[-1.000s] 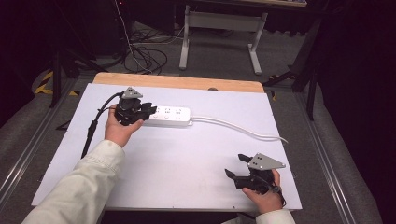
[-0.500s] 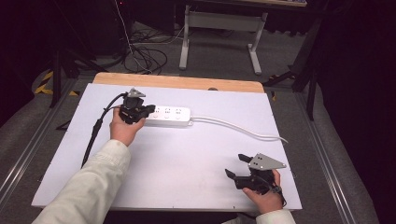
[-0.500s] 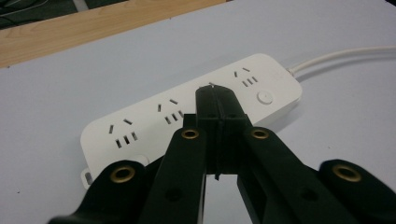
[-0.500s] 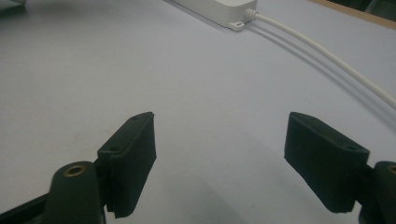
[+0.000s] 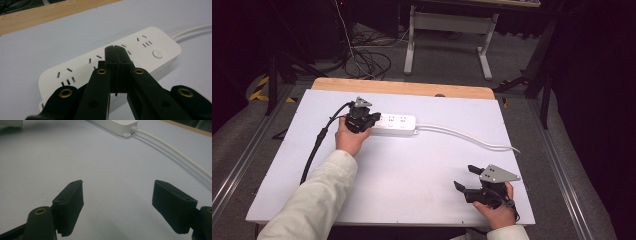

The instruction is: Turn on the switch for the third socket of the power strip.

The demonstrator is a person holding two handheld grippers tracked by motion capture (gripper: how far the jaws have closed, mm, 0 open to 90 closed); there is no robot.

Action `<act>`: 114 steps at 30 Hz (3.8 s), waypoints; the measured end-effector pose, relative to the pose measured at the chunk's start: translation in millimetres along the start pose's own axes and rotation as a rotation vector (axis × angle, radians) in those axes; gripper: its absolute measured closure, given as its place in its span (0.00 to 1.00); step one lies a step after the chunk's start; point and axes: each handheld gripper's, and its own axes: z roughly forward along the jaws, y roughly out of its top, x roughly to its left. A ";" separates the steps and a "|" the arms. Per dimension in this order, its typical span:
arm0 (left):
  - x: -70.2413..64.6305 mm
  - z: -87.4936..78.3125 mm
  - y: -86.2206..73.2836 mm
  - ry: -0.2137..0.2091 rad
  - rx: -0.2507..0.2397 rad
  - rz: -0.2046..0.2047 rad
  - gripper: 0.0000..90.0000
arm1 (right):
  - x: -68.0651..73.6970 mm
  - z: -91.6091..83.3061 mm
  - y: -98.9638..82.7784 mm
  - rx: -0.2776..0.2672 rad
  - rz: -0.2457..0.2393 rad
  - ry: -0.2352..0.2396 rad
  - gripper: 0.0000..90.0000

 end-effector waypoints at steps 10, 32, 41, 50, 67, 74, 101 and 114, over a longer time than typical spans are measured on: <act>0.7 10.5 -5.0 0.023 0.066 -0.029 1.00 | 0.0 -0.7 -0.4 -0.003 -0.001 0.005 0.28; 1.3 15.0 -5.3 0.023 0.104 -0.049 1.00 | -0.3 -0.1 -0.8 0.001 -0.003 0.009 0.28; -2.9 16.2 -5.6 0.048 0.109 -0.018 1.00 | -0.2 0.0 -0.9 0.002 -0.003 0.011 0.28; -8.5 17.2 -5.8 0.086 0.117 0.017 1.00 | 0.0 -0.3 -1.2 0.003 -0.001 0.012 0.28; -17.6 20.2 -0.6 0.140 0.168 0.061 1.00 | -0.5 -1.4 -2.0 0.002 0.004 0.011 0.28; -13.5 20.2 -0.7 0.118 0.168 0.040 1.00 | -1.1 -1.9 -2.8 0.002 0.007 0.013 0.28; -17.4 -33.4 18.7 0.025 0.072 -0.006 1.00 | 0.6 -0.5 -1.7 0.008 0.007 0.006 0.28; -20.7 -45.2 20.4 -0.025 0.063 -0.028 0.64 | 0.8 -1.9 -1.9 0.004 0.007 0.003 0.28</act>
